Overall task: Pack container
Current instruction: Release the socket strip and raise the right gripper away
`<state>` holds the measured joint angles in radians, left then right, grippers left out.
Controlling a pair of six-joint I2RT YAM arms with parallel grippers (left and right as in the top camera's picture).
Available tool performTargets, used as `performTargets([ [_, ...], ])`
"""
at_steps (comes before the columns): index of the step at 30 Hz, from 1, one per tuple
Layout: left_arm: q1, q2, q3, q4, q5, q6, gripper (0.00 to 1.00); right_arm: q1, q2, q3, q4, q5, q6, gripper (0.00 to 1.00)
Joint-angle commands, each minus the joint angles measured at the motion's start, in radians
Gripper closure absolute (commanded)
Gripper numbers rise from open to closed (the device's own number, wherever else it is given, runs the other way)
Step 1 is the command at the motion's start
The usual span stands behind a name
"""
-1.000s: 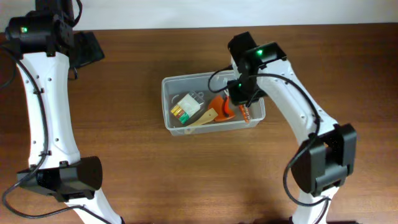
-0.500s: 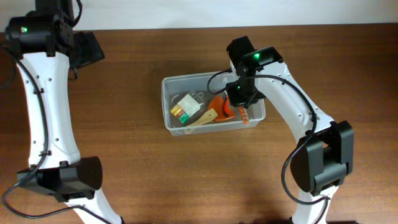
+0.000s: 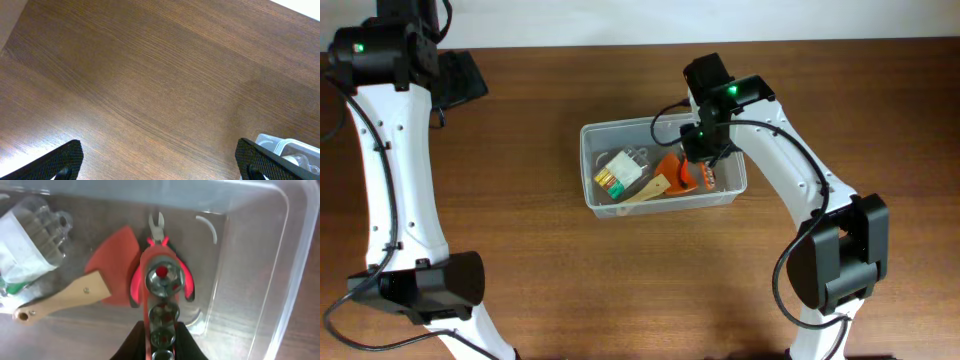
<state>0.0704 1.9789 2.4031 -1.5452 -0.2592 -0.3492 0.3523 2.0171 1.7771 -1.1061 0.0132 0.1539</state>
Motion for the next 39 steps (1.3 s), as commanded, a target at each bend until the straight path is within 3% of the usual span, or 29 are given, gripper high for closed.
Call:
performTargets([
  [1,0.000,-0.008,0.002,-0.001,0.001,-0.006,0.01,0.005,0.002,-0.006,0.007,-0.002,0.005,0.86],
  [14,0.000,-0.008,0.002,-0.001,0.001,-0.006,0.01,0.006,0.096,-0.006,-0.016,-0.003,0.005,0.86],
  [16,0.000,-0.008,0.002,-0.001,0.001,-0.006,0.01,0.006,0.113,-0.006,-0.017,-0.003,0.005,0.76],
  [22,0.000,-0.008,0.002,-0.001,0.001,-0.006,0.01,0.006,0.117,-0.006,-0.013,-0.003,0.005,0.62],
  [27,0.000,-0.008,0.002,-0.001,0.001,-0.006,0.01,0.006,0.111,0.002,-0.026,-0.003,0.005,0.57],
  [32,0.000,-0.008,0.002,-0.001,0.001,-0.006,0.01,0.004,0.094,0.106,-0.118,-0.002,-0.007,0.57],
  [39,0.000,-0.008,0.002,-0.001,0.001,-0.006,0.01,-0.062,0.048,0.414,-0.304,-0.002,-0.006,0.56],
])
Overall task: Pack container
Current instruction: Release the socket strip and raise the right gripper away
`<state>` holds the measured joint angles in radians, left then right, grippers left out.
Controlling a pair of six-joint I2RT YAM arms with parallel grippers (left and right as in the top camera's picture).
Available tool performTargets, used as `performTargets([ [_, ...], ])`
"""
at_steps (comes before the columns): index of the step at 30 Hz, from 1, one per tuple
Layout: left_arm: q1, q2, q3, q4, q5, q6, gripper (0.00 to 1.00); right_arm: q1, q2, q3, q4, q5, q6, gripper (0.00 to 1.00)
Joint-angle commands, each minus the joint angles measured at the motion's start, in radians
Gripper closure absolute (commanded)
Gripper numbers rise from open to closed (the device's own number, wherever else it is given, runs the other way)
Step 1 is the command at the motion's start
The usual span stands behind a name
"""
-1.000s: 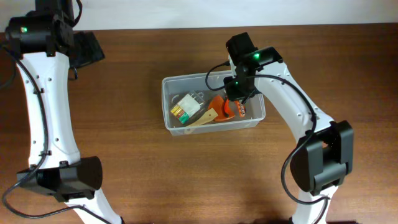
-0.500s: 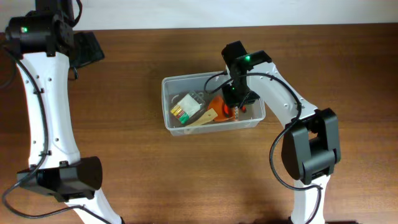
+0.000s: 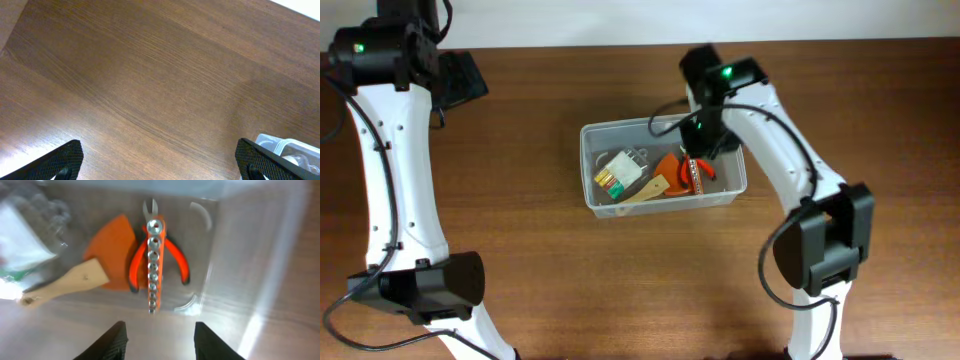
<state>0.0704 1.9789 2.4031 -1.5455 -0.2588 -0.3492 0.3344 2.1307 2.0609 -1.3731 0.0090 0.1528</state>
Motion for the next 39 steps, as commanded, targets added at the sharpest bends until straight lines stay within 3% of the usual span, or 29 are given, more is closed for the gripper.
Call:
performTargets([
  [1,0.000,-0.008,0.002,0.000,0.001,-0.006,0.01,-0.068,-0.068,0.190,-0.069,0.003,-0.005,0.55],
  [8,0.000,-0.008,0.002,0.000,0.001,-0.006,0.01,-0.295,-0.071,0.573,-0.252,0.023,-0.031,0.34],
  [15,0.000,-0.008,0.002,0.000,0.001,-0.006,0.01,-0.503,-0.071,0.673,-0.326,0.021,-0.051,0.01],
  [39,0.000,-0.008,0.002,0.000,0.001,-0.006,0.01,-0.538,-0.070,0.665,-0.325,0.022,-0.047,0.01],
])
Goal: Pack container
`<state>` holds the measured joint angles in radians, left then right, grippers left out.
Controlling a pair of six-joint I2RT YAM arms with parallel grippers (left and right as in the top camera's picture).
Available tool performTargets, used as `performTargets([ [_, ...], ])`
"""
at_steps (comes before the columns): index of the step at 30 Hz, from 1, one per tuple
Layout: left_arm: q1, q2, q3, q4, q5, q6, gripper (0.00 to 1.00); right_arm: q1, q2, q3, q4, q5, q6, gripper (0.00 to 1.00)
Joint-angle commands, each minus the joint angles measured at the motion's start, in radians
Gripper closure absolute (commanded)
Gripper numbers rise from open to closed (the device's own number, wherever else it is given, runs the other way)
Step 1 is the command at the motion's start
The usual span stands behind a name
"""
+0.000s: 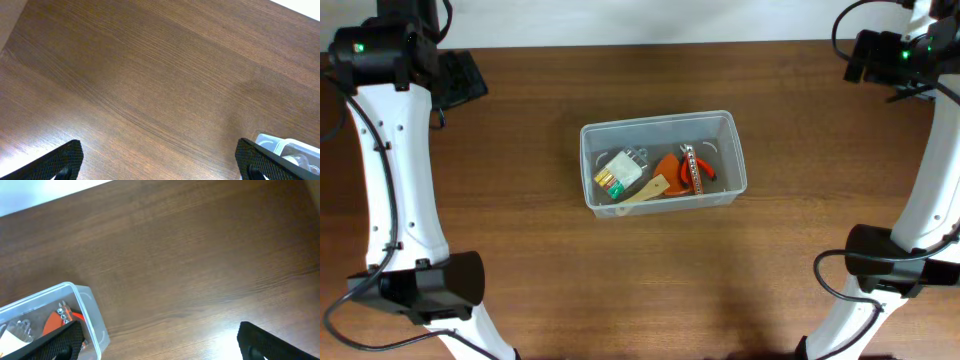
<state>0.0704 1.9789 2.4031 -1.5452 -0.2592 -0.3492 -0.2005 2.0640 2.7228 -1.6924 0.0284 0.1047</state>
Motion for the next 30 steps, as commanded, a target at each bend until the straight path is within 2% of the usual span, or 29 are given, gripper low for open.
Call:
performTargets([
  [1,0.000,-0.008,0.002,-0.001,0.001,-0.006,0.01,-0.003,-0.003,0.003,-0.006,0.002,0.001,0.01],
  [15,0.000,-0.030,0.003,0.022,0.000,-0.005,0.01,-0.003,-0.003,0.003,-0.006,0.002,0.001,0.01],
  [20,-0.028,-0.153,0.003,0.068,0.000,-0.005,0.01,-0.003,-0.003,0.003,-0.006,0.002,0.001,0.01],
  [24,-0.053,-0.285,0.002,0.172,0.009,-0.006,0.01,-0.003,-0.003,0.003,-0.006,0.002,0.001,0.01],
  [30,-0.093,-0.531,-0.062,0.274,0.008,-0.006,0.01,-0.003,-0.003,0.003,-0.006,0.002,0.001,0.01],
])
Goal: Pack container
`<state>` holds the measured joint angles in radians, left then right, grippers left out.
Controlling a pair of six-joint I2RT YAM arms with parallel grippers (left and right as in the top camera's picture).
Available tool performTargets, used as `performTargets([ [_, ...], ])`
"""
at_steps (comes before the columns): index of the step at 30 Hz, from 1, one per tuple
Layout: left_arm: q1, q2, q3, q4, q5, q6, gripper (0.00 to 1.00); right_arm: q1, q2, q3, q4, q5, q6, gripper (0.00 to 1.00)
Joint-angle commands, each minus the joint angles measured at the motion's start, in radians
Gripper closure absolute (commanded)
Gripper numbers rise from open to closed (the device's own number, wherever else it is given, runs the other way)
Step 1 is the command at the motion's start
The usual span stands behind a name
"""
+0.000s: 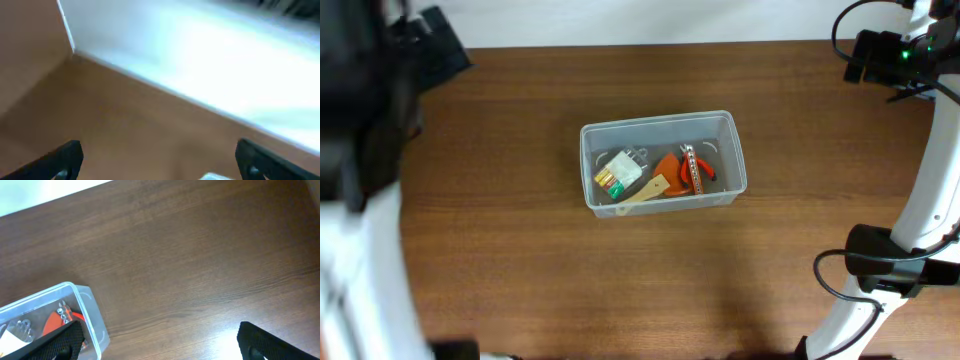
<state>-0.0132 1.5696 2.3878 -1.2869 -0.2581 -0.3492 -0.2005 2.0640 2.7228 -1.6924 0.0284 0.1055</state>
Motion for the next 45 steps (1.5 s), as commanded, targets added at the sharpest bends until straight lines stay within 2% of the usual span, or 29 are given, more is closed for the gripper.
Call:
performTargets([
  [1,-0.013,-0.158,-0.068,0.024,0.008,-0.006,0.01,-0.003,-0.003,0.003,-0.006,0.002,0.000,0.01],
  [8,-0.013,-0.540,-0.444,0.171,0.022,-0.006,0.01,-0.003,-0.003,0.003,-0.006,0.002,0.000,0.01],
  [15,-0.010,-0.906,-0.954,0.398,0.031,-0.006,0.01,-0.003,-0.003,0.003,-0.006,0.002,0.000,0.01],
  [18,-0.010,-1.012,-1.139,0.477,0.036,-0.006,0.01,-0.003,-0.003,0.003,-0.006,0.002,0.000,0.01],
  [19,-0.010,-1.077,-1.268,0.523,0.050,-0.006,0.01,-0.003,-0.003,0.003,-0.006,0.002,0.000,0.01],
  [28,-0.010,-1.269,-1.746,0.734,0.149,-0.009,0.01,-0.003,-0.003,0.003,-0.006,0.002,0.000,0.01],
  [32,-0.010,-1.320,-1.895,0.847,0.167,-0.068,0.01,-0.003,-0.003,0.003,-0.006,0.002,0.000,0.01],
  [36,-0.010,-1.348,-2.017,0.932,0.166,-0.132,0.01,-0.003,-0.003,0.003,-0.006,0.002,0.000,0.01],
  [42,-0.010,-1.371,-2.146,1.045,0.169,-0.137,0.01,-0.003,-0.003,0.003,-0.006,0.002,0.000,0.01],
  [45,-0.010,-1.383,-2.182,1.056,0.169,-0.137,0.01,-0.003,-0.003,0.003,-0.006,0.002,0.000,0.01],
])
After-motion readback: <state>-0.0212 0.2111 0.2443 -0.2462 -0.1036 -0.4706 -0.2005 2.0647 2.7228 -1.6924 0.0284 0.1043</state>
